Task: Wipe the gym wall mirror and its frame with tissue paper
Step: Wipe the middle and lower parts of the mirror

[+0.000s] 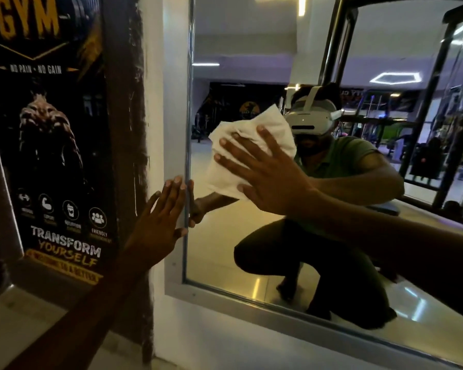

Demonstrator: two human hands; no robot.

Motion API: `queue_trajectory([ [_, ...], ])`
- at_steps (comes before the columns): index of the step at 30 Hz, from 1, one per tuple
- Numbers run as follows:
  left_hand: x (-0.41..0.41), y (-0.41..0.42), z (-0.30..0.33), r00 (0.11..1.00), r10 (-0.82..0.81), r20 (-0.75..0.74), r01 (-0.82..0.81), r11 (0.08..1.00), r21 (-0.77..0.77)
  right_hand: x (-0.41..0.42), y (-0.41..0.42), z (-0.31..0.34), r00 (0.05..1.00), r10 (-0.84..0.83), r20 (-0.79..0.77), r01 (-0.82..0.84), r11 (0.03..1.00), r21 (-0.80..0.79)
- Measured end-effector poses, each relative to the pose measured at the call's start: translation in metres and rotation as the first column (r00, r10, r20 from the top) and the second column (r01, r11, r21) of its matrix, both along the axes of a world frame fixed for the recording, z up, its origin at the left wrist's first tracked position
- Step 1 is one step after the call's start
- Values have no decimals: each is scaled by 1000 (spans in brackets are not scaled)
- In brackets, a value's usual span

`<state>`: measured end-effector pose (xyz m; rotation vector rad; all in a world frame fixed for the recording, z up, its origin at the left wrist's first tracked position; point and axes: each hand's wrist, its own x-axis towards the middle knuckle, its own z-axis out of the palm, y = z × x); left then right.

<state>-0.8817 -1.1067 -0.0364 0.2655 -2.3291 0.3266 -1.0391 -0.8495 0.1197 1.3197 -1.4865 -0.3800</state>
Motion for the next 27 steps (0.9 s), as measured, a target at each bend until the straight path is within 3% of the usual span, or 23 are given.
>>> queue_trajectory([
  [4, -5, 0, -7, 997, -5, -71, 3, 1000, -30, 15, -13, -71, 994, -26, 104, 38, 993, -114],
  [8, -3, 5, -5, 997, 44, -66, -46, 998, -34, 18, -8, -167, 991, -22, 136, 15, 998, 59],
  [10, 1, 12, -2, 996, 53, -66, -56, 997, -46, 16, -2, -184, 993, -22, 119, 3, 988, 155],
  [12, 3, 19, 1, 997, 34, -65, -38, 998, -57, 14, 8, -163, 994, -1, 106, -16, 987, 158],
  [16, 3, 22, 4, 997, 28, -67, -32, 998, -50, 8, 22, -62, 991, -35, 130, 50, 993, -108],
  [19, 4, 17, -5, 998, 60, -30, -61, 998, -29, 10, 10, -46, 994, -52, 93, 69, 980, -188],
  [22, 3, 13, -20, 996, 86, -22, -86, 996, -27, 22, -23, -93, 991, -58, 122, 78, 983, -169],
  [27, 6, 20, -24, 994, 98, -37, -100, 993, -57, 31, -46, -224, 978, 16, 206, -22, 999, 27],
])
